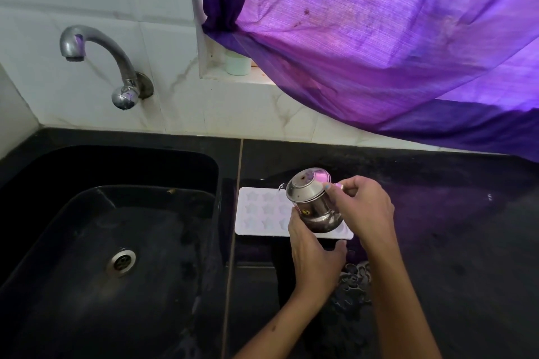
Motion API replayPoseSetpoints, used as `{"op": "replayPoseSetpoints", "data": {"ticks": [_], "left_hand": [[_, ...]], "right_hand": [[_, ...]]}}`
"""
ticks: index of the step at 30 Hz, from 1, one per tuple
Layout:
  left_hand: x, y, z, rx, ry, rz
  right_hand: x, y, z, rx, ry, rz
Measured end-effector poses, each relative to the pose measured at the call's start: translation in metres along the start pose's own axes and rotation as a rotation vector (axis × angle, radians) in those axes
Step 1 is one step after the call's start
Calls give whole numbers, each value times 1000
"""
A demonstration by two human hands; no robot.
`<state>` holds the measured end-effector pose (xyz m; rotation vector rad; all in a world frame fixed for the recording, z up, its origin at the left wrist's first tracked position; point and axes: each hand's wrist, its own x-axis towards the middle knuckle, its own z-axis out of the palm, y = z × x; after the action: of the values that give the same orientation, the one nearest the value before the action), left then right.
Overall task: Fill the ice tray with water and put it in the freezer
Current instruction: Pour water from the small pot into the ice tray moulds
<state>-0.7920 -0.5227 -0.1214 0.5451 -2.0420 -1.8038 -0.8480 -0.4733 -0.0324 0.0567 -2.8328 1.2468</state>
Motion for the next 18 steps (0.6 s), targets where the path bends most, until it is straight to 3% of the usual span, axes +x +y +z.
{"op": "replayPoseSetpoints", "data": {"ticks": [9,18], "left_hand": [[9,1,-5,-4,62,96],[6,-2,-12,-4,92,115]], "right_hand": [[3,-2,-3,139,58,-3],[0,-12,12,24,1,-56]]}}
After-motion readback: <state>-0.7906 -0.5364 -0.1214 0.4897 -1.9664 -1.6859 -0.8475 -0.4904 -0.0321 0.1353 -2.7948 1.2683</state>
